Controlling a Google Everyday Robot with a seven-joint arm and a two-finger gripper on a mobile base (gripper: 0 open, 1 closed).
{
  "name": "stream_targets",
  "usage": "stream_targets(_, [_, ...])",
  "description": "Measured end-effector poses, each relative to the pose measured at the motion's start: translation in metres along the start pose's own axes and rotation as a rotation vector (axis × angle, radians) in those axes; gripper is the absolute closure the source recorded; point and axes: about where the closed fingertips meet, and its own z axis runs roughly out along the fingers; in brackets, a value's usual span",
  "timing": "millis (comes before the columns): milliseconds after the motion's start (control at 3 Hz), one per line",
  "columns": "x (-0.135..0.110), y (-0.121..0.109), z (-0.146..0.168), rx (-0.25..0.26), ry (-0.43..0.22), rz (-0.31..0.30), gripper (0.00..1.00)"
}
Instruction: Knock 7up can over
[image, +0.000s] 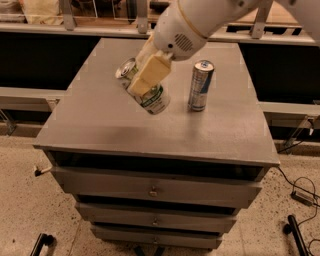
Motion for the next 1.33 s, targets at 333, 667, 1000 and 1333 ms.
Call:
stream_targets(333, [0.006, -0.002, 0.039, -0.050, 0.217, -0.041, 1.00])
stream_targets(667, [0.002, 0.004, 0.092, -0.056, 0.471, -0.150, 1.00])
stream_targets(1000, [0.012, -0.003, 0.108, -0.015, 0.625, -0.204, 1.00])
stream_targets(1333, [0.030, -0.013, 0.117, -0.010, 0.744, -0.206, 0.82])
